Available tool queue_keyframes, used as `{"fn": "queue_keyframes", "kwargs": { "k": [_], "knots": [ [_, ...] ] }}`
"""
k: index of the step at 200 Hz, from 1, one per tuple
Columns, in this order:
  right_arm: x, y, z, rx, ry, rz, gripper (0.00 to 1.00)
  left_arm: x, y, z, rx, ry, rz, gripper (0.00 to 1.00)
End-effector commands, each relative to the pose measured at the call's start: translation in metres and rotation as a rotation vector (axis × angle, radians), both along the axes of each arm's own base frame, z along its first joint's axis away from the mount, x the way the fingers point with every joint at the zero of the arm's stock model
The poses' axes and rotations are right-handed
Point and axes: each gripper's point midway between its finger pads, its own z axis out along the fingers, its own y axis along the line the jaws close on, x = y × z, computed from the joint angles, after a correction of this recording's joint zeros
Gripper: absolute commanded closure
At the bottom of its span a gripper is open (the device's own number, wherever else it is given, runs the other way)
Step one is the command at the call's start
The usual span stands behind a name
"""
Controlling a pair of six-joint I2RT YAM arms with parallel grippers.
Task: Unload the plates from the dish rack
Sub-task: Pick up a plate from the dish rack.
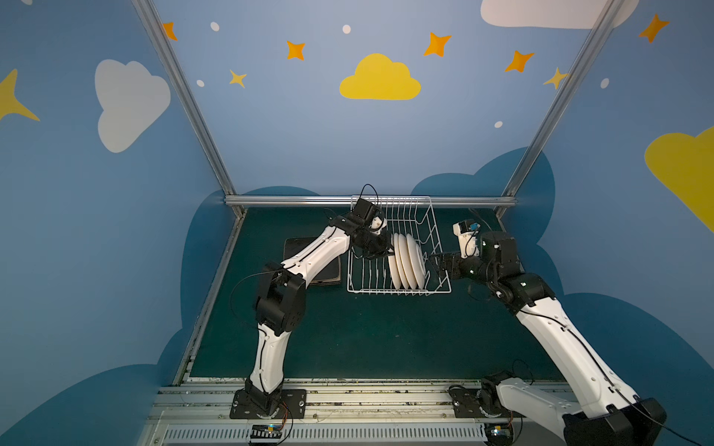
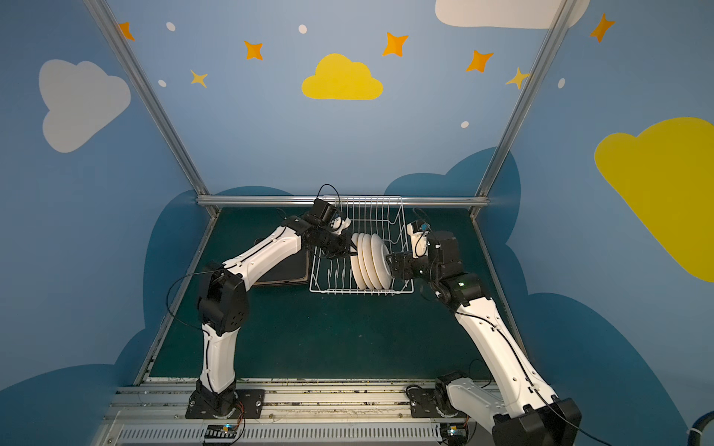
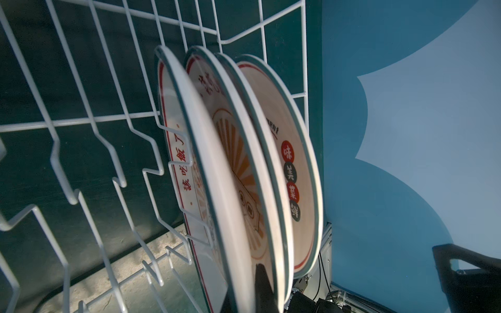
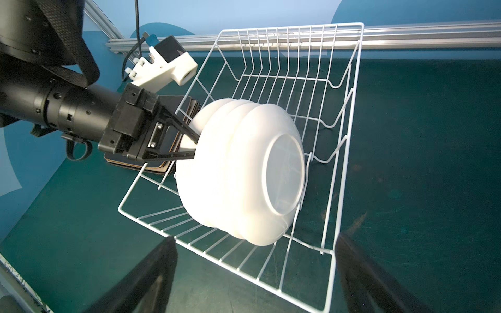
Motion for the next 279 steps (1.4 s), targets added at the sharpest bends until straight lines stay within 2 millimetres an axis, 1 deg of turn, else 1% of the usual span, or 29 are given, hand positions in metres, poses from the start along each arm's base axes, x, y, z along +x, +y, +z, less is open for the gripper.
{"fn": "queue_keyframes", "kwargs": {
  "k": [1, 28, 76, 109, 152, 183, 220, 279],
  "knots": [
    [-0.001, -0.004, 0.008, 0.005, -0.029, -0.016, 0.1, -0.002, 0.011, -0.013, 0.02, 0.077, 0.041, 0.97],
    [-0.002, -0.006, 0.009, -0.006, -0.042, -0.021, 0.1, -0.002, 0.009, -0.003, -0.011, 0.081, 0.043, 0.97],
    [0.0, -0.006, 0.009, -0.008, -0.037, -0.02, 0.1, -0.001, 0.018, 0.011, 0.031, 0.056, 0.047, 0.97],
    [0.0, -0.005, 0.008, 0.0, -0.032, -0.02, 0.1, 0.0, 0.022, 0.025, 0.015, 0.036, 0.049, 0.97],
    [0.001, -0.005, 0.014, 0.005, -0.041, -0.023, 0.1, -0.002, 0.024, 0.038, -0.013, 0.029, 0.041, 0.97],
    [0.001, -0.005, 0.014, 0.006, -0.037, -0.027, 0.1, -0.002, 0.033, 0.045, 0.0, 0.014, 0.054, 0.97],
    [0.001, -0.002, 0.014, 0.014, -0.031, -0.016, 0.1, 0.001, 0.047, 0.061, -0.014, -0.013, 0.081, 0.97],
    [0.005, 0.002, 0.016, 0.032, -0.035, -0.009, 0.1, 0.005, 0.06, 0.074, -0.103, -0.006, 0.128, 0.97]
  ]
}}
